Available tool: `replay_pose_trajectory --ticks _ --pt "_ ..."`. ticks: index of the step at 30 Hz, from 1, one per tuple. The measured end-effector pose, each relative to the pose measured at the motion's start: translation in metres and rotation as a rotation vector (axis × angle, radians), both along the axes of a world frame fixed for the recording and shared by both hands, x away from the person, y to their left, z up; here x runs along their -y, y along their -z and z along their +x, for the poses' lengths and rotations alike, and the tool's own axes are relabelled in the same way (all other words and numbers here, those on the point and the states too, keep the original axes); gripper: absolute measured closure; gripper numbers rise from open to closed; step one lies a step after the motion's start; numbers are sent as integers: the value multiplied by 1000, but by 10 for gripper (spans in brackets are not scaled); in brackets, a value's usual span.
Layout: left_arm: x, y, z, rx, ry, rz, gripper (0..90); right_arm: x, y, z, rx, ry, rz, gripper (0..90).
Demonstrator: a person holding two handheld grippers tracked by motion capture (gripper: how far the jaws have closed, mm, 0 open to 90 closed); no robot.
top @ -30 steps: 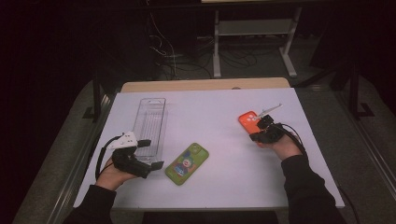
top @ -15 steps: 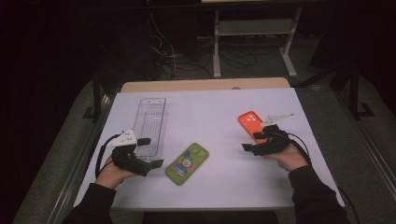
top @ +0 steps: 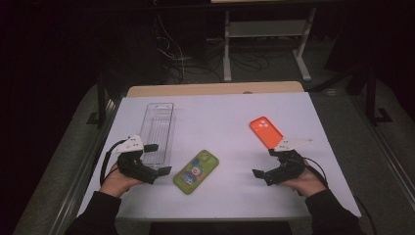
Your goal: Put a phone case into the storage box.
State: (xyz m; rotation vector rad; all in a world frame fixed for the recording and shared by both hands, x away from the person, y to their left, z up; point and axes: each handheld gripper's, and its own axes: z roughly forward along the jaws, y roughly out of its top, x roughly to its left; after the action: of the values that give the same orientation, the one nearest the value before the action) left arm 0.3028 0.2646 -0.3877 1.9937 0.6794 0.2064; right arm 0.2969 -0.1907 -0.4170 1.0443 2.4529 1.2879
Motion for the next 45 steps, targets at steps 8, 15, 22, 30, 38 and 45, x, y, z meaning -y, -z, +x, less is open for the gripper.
replay_pose_trajectory --ticks 8,15,22,30,38,45 --pt "0 1 0 -10 1 2 0 -9 11 -12 -10 -54 -48 0" --pt "1 1 0 -2 6 11 0 -8 9 -13 -9 -47 -48 0" --pt "1 1 -1 -6 7 16 0 -9 4 -11 -11 -56 -58 0" --pt "2 2 -1 -12 7 16 0 -11 -3 -6 -44 -46 -80 0" --pt "1 2 0 -25 4 20 0 -15 -13 3 -73 -40 -98 0" --pt "2 3 0 -24 11 28 0 -17 -22 13 -66 -21 -102 0"
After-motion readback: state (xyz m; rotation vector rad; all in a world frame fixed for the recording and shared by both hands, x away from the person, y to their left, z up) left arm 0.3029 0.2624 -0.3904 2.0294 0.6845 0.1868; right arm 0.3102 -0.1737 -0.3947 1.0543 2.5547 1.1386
